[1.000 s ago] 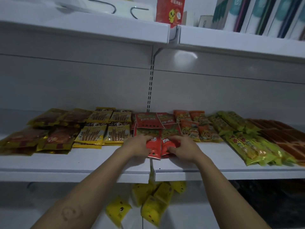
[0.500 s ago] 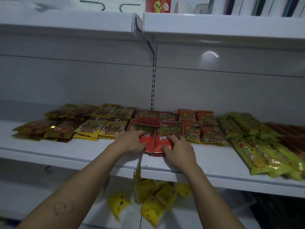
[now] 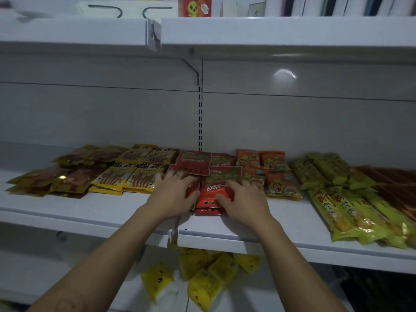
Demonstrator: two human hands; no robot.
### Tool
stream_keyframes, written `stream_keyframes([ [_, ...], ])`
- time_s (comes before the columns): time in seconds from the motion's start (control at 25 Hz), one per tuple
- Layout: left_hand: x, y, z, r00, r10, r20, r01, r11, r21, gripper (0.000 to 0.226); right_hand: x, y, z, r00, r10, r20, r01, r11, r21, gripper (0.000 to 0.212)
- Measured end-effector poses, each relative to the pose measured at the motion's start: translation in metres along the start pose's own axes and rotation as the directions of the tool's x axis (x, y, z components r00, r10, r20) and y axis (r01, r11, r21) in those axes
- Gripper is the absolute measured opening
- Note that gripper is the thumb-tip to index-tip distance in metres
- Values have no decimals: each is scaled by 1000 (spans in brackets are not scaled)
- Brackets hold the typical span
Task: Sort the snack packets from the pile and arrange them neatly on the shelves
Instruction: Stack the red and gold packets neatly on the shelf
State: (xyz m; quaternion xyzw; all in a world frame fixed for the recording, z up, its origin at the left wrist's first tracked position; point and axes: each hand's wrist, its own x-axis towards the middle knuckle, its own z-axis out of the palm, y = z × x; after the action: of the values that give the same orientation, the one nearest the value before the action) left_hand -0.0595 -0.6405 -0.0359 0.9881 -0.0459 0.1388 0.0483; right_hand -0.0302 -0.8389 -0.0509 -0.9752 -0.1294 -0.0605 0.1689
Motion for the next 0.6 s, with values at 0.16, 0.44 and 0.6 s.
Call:
stream_keyframes([
  [0.16,17,39,-5,998,56,-4,-56,998,-3,51,4,25,-13,1000,-6,-1,6,1000,1,55],
  [0.44,76,98,5,960,230,157,-233,972,1,48,24,86,-28,1000,26,-10,-27,999,-38,32],
  [0.6,111,123,18,901,260,346,-288,957,31,56,43,101,-21,987,64,-149,-81,990,-113,39],
])
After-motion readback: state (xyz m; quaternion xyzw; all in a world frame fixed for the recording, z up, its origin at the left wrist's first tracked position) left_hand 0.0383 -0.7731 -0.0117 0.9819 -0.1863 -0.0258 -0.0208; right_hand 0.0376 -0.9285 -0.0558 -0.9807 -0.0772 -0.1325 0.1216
